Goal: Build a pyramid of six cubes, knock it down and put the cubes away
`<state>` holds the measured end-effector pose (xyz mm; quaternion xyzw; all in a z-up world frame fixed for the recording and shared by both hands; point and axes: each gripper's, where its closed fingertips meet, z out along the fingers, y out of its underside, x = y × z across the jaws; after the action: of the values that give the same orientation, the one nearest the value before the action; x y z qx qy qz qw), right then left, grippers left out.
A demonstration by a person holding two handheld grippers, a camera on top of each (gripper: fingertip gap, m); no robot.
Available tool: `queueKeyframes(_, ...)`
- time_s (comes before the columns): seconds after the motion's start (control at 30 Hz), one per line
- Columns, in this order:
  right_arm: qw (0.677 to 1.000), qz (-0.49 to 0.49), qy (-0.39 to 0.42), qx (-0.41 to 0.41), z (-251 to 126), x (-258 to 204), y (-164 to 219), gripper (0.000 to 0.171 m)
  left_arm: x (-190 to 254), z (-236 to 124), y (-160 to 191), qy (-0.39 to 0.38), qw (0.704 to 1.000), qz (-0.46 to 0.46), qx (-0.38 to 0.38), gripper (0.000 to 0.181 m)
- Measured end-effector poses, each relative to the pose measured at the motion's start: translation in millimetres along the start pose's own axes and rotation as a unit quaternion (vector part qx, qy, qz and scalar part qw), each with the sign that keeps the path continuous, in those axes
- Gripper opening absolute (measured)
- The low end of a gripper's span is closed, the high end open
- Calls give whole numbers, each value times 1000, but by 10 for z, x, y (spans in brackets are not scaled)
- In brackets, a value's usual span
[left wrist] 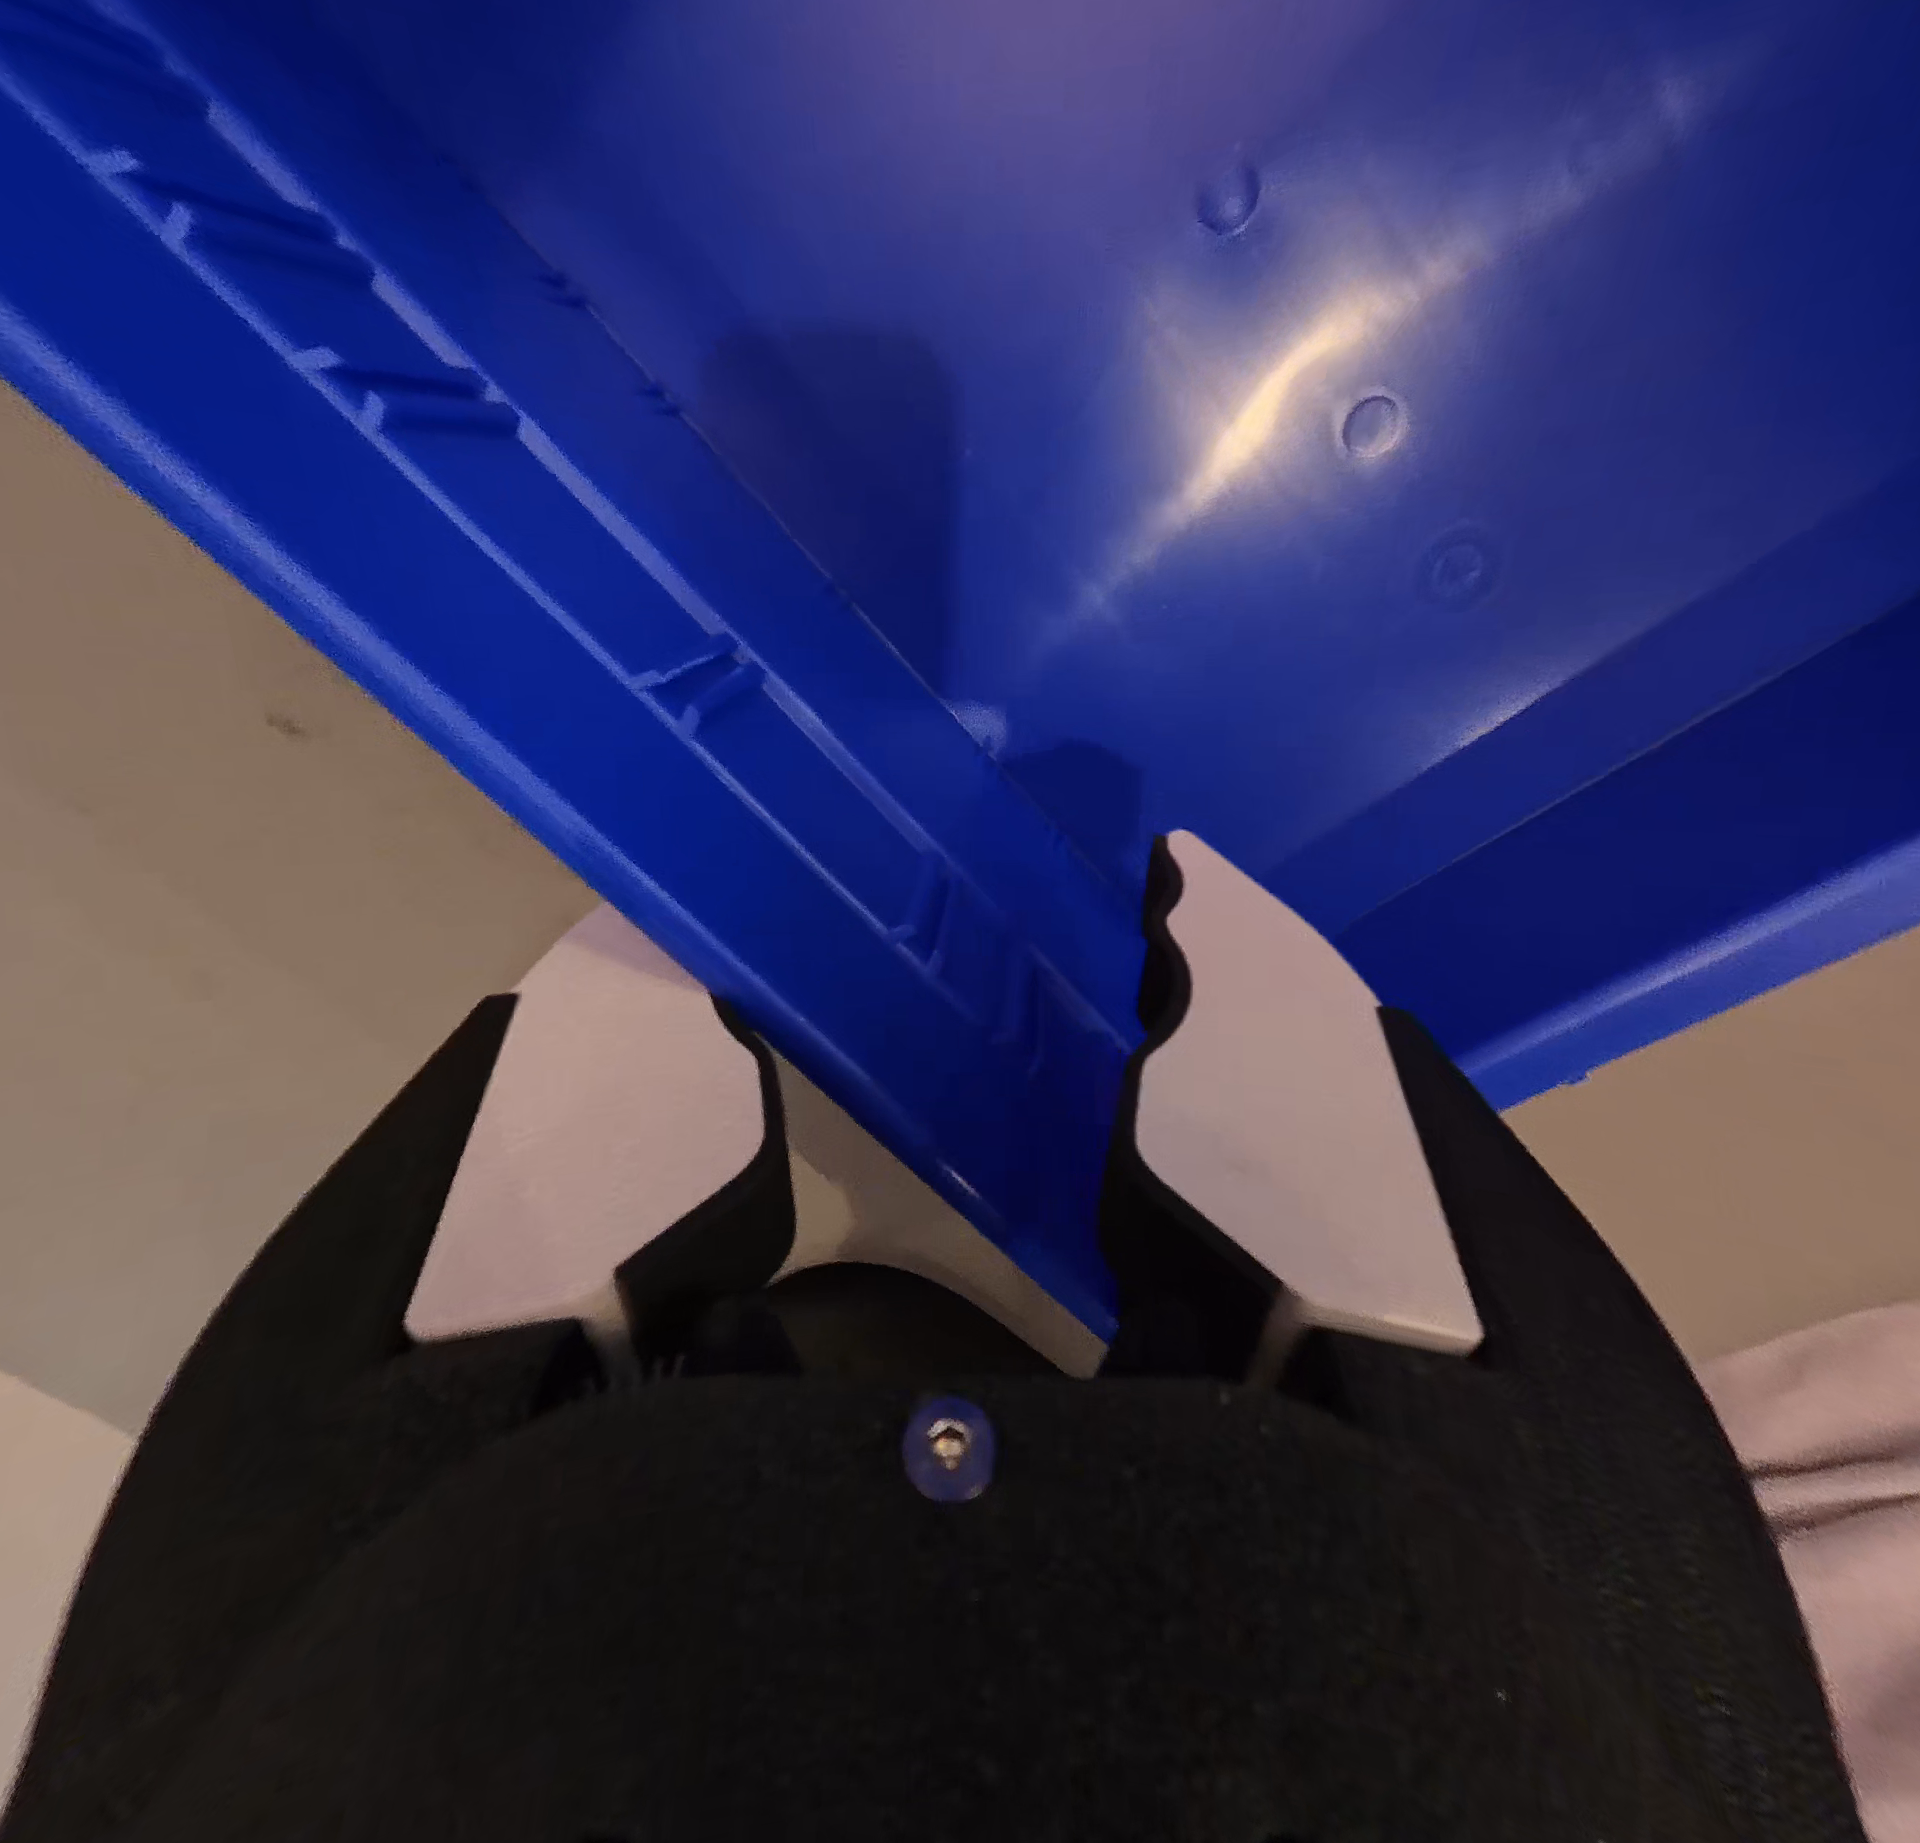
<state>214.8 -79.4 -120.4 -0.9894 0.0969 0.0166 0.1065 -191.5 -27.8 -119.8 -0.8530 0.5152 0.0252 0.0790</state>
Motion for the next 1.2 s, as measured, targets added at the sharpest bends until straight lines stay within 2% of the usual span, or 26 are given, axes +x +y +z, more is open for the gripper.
queueKeyframes(0.2, 999, 14, 11, -46, 126, 85, 110, 24, 106, -138, -1, 131, 991, -6, 24, 66)
queueKeyframes(0.27, 999, 11, 4, -38, 124, 57, 84, 14, 86, -238, 22, 157, 987, 0, 38, 62)
queueKeyframes(0.47, 997, 31, -46, -49, 137, 8, 77, 7, -276, -608, 125, 132, 985, -7, 109, 59)
queueKeyframes(0.6, 997, 14, -53, -58, 145, 98, 21, 7, -692, -908, 214, 80, 980, -53, 176, 46)
queueKeyframes(0.8, 995, -7, -63, -79, 83, 304, 65, 7, -1184, -1300, 652, 41, 962, -112, 244, 35)
queueKeyframes(0.9, 994, -19, -55, -88, -113, 430, 116, 7, -1457, -1469, 962, 15, 947, -165, 274, 35)
queueKeyframes(1.03, 996, -16, -43, -76, -593, 520, 82, 7, -1769, -1635, 1388, -17, 921, -239, 307, 32)
queueKeyframes(1.2, 997, -50, -9, -60, -1390, 168, -197, 6, -1998, -1747, 1752, -38, 891, -304, 335, 30)
